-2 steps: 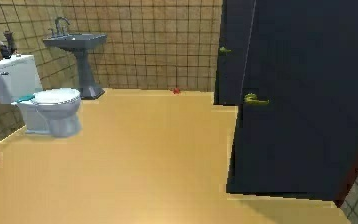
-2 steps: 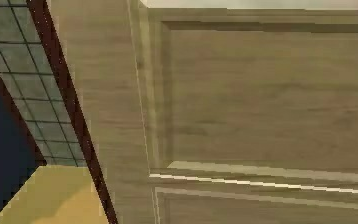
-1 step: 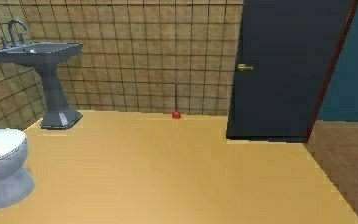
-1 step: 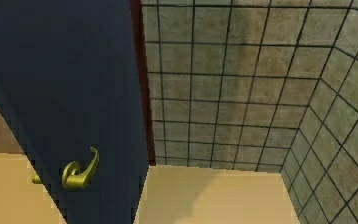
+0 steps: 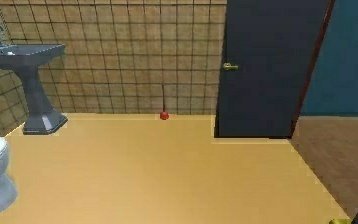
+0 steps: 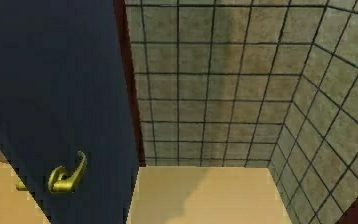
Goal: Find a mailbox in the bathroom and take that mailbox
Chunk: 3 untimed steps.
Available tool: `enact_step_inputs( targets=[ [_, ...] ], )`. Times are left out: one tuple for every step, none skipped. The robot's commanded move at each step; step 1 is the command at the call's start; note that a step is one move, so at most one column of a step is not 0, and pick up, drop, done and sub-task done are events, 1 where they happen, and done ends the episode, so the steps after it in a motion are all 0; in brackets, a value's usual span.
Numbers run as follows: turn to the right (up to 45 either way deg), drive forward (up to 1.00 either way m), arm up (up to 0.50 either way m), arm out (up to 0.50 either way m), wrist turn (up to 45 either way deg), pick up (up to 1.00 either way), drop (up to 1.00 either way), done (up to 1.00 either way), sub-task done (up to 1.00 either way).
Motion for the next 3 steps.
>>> enact_step_inputs(
  targets=[
    [0.0, 0.15, 0.00, 0.00, 0.0, 0.00, 0.00, 0.00, 0.00],
    [0.0, 0.30, 0.00, 0.00, 0.0, 0.00, 0.00, 0.00, 0.00],
    [-24.0, 0.00, 0.00, 0.00, 0.0, 0.00, 0.00, 0.00, 0.00]
  ],
)
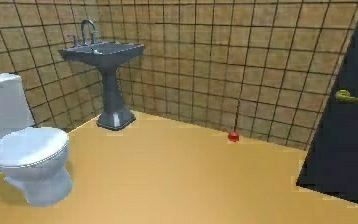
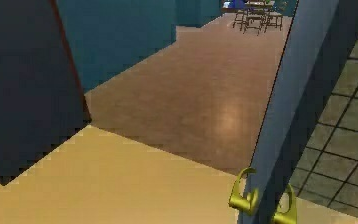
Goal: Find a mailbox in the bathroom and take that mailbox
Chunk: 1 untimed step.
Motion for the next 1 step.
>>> enact_step_inputs(
  targets=[
    [0.0, 0.25, 0.00, 0.00, 0.0, 0.00, 0.00, 0.00, 0.00]
  ],
)
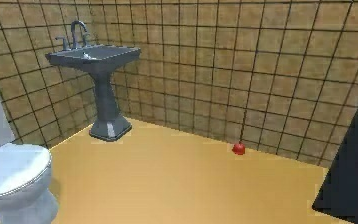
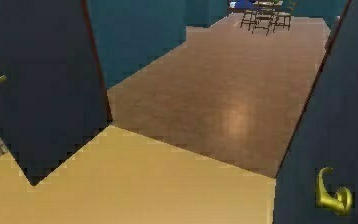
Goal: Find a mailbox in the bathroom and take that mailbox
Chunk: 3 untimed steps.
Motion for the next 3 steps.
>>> enact_step_inputs(
  targets=[
    [45.0, 0.00, 0.00, 0.00, 0.0, 0.00, 0.00, 0.00, 0.00],
    [21.0, 0.00, 0.00, 0.00, 0.0, 0.00, 0.00, 0.00, 0.00],
    [0.0, 0.45, 0.00, 0.00, 0.0, 0.00, 0.00, 0.00, 0.00]
  ],
)
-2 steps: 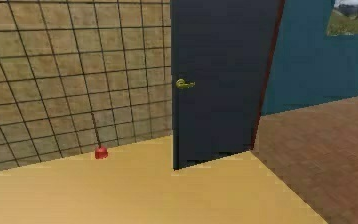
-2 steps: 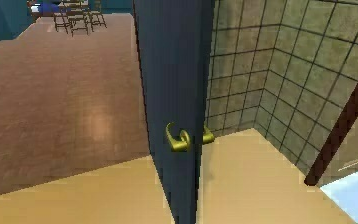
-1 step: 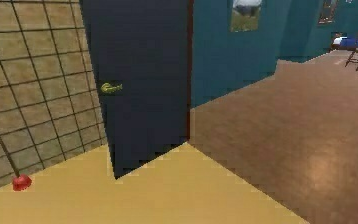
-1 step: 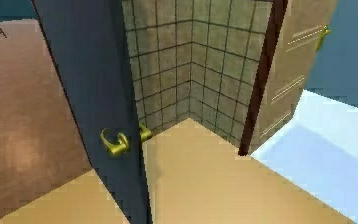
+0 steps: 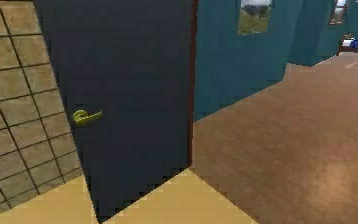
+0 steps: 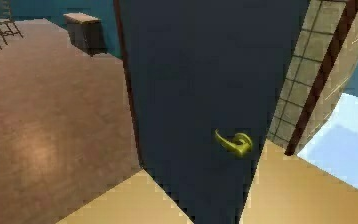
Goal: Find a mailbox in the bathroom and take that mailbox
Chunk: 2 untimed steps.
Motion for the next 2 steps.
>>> enact_step_inputs(
  targets=[
    [33.0, 0.00, 0.00, 0.00, 0.0, 0.00, 0.00, 0.00, 0.00],
    [3.0, 0.00, 0.00, 0.00, 0.0, 0.00, 0.00, 0.00, 0.00]
  ],
)
